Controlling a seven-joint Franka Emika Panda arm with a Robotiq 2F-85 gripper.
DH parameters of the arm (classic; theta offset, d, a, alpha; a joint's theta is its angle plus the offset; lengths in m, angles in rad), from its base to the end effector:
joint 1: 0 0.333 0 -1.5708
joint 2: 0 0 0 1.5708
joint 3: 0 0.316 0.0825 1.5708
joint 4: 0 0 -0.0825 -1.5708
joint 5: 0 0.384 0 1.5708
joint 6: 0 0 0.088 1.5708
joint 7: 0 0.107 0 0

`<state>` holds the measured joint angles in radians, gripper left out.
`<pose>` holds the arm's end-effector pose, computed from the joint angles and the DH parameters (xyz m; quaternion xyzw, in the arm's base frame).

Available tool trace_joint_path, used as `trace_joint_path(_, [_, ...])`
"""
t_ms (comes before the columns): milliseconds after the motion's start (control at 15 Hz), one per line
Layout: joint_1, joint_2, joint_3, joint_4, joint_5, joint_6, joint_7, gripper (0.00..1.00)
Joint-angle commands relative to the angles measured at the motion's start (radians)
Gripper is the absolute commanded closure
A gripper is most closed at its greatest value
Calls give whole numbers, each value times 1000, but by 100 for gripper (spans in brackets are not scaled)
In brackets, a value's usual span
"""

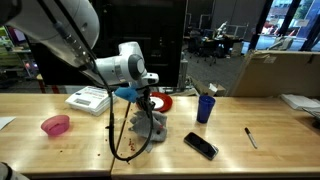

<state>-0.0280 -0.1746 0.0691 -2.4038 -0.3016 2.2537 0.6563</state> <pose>0.4719 0.0114 0.3849 0.9697 -0.2105 0.0528 0.1123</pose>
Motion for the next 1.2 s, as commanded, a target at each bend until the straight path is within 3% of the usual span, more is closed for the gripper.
trace_joint_path(0, [-3, -2, 4, -1, 2, -3, -2, 91])
trace_joint_path(67, [-3, -2, 4, -2, 2, -3, -1, 91])
trace_joint_path(133, [-3, -2, 4, -3, 2, -3, -1, 98])
trace_joint_path(933, [-31, 20, -11, -35, -92, -187, 100, 98])
trace_joint_path(1133, [-39, 40, -13, -39, -206, -197, 90, 98])
